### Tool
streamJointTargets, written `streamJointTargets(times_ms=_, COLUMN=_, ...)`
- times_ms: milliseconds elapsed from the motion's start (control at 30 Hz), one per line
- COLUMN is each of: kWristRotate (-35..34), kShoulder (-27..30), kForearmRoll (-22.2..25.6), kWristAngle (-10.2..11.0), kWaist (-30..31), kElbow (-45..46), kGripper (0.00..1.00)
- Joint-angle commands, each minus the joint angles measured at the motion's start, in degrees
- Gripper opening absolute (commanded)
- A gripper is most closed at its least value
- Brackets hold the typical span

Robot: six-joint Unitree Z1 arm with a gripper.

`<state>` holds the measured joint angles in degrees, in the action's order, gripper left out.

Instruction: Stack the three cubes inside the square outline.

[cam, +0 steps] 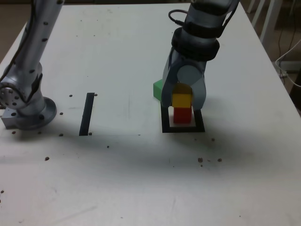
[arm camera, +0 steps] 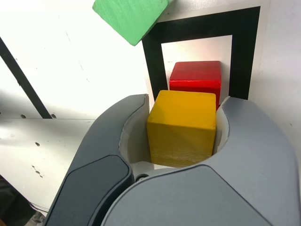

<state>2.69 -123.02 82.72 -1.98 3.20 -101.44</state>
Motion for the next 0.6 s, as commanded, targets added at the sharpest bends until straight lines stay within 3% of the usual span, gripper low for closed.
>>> streamJointTargets(times_ms=0, kWristRotate=0.1, kShoulder=-0.5, kForearmRoll=-0.2, kWristAngle=0.0, kWaist=-0.2, kElbow=-0.4, kGripper=0.26)
streamJointTargets(times_ms=467, kWristRotate=0.2, kShoulder=-1.1, kForearmRoll=-0.4, kWristAngle=0.0, kWaist=-0.5, kElbow=-0.6, kGripper=0.26)
streamJointTargets(times_ms=567, kWristRotate=0.4, kShoulder=-1.2, kForearmRoll=-0.7, kWristAngle=-0.1, kWaist=-0.5, kElbow=-0.4, kGripper=0.36)
